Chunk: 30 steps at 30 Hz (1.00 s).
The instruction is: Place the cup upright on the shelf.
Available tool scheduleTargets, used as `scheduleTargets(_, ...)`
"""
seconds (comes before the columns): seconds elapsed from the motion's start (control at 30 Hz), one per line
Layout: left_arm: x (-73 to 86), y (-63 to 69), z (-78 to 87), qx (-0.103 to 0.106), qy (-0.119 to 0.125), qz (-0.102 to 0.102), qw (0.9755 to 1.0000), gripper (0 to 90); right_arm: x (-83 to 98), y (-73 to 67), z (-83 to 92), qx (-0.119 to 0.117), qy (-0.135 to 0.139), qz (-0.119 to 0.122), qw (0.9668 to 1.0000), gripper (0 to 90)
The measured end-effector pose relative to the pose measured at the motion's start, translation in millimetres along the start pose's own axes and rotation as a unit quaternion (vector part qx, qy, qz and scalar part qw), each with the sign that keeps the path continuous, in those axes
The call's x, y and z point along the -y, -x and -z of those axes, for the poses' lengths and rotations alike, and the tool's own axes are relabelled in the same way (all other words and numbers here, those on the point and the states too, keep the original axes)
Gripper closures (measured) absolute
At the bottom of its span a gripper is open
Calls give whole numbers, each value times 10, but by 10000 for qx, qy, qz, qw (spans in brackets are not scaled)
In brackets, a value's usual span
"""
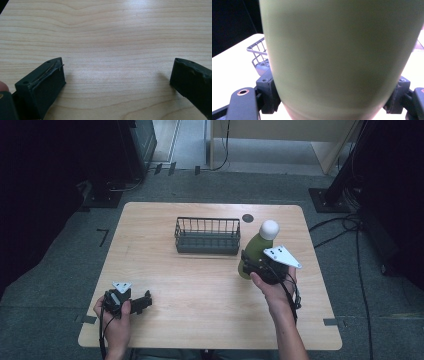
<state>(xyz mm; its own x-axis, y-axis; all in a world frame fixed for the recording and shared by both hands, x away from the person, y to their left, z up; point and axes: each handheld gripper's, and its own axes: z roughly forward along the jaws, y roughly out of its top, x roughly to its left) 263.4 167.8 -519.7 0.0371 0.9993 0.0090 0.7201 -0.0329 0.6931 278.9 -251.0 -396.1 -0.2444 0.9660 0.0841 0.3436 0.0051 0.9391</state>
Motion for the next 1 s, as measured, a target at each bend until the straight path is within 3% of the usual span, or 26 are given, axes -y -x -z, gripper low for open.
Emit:
scheduleTargets(0.6, 0, 0, 0, 0, 2, 1, 10000, 0, -362, -196, -269, -50, 104, 150, 9998, 202)
scheduleTargets(1.0, 0, 0, 0, -1, 2, 3, 10000, 0, -761, -324, -509, 42, 345, 155, 9993, 202)
